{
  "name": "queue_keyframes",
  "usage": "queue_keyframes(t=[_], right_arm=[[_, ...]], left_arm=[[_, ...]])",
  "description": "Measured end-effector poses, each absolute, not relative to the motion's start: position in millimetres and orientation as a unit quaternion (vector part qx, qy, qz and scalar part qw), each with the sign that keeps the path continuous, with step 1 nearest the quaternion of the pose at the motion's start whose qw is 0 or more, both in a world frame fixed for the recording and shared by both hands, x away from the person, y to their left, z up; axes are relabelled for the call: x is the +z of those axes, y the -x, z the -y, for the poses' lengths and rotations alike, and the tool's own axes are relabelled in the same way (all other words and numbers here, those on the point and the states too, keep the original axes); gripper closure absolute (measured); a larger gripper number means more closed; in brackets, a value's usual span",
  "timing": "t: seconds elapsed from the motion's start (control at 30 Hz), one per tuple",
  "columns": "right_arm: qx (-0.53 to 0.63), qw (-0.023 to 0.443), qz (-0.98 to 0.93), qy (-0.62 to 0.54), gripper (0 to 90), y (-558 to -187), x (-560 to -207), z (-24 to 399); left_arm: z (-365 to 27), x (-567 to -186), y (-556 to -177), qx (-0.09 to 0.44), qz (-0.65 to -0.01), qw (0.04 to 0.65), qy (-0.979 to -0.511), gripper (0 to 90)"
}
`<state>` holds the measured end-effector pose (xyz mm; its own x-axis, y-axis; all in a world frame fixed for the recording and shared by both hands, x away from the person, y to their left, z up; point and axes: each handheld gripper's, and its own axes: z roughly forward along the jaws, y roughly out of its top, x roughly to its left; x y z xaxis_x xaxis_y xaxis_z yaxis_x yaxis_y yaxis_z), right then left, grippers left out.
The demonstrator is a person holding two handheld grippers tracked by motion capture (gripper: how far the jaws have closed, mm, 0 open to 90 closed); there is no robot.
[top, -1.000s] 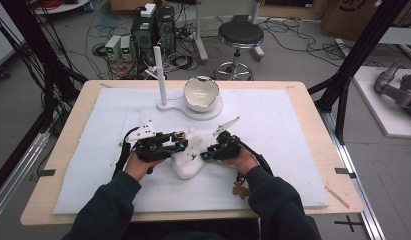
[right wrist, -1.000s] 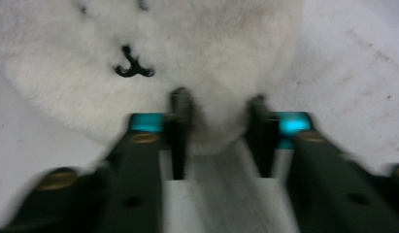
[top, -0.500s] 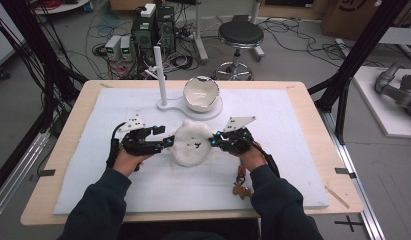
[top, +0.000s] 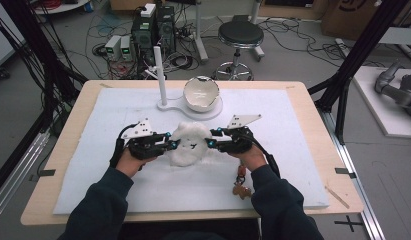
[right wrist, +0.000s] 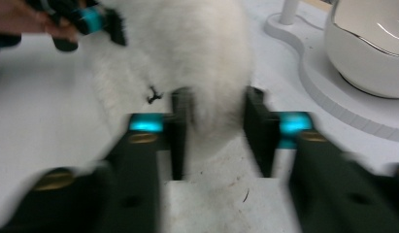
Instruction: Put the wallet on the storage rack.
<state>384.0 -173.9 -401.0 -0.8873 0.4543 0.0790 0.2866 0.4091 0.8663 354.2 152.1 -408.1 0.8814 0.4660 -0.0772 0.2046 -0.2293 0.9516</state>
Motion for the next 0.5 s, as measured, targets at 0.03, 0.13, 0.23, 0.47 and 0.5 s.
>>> queue_keyframes(t=[0.03, 0.13, 0.23, 0.47, 0.5], right_arm=[[0.503, 0.075, -0.829, -0.232, 42.4, -386, -403, 175], [0.510, 0.025, -0.823, -0.249, 39.2, -392, -409, 176], [0.529, -0.032, -0.815, -0.235, 63.7, -394, -413, 176], [0.558, -0.038, -0.799, -0.223, 74.9, -394, -409, 181], [0.552, -0.018, -0.805, -0.218, 75.9, -392, -407, 180]], left_arm=[[-153, -406, -352, 0.107, -0.195, 0.602, -0.767, 76.9], [-152, -406, -351, 0.103, -0.182, 0.606, -0.768, 76.9], [-150, -408, -352, 0.100, -0.182, 0.600, -0.773, 76.9], [-148, -412, -354, 0.097, -0.215, 0.566, -0.790, 75.6], [-147, -414, -355, 0.102, -0.227, 0.555, -0.794, 69.3]])
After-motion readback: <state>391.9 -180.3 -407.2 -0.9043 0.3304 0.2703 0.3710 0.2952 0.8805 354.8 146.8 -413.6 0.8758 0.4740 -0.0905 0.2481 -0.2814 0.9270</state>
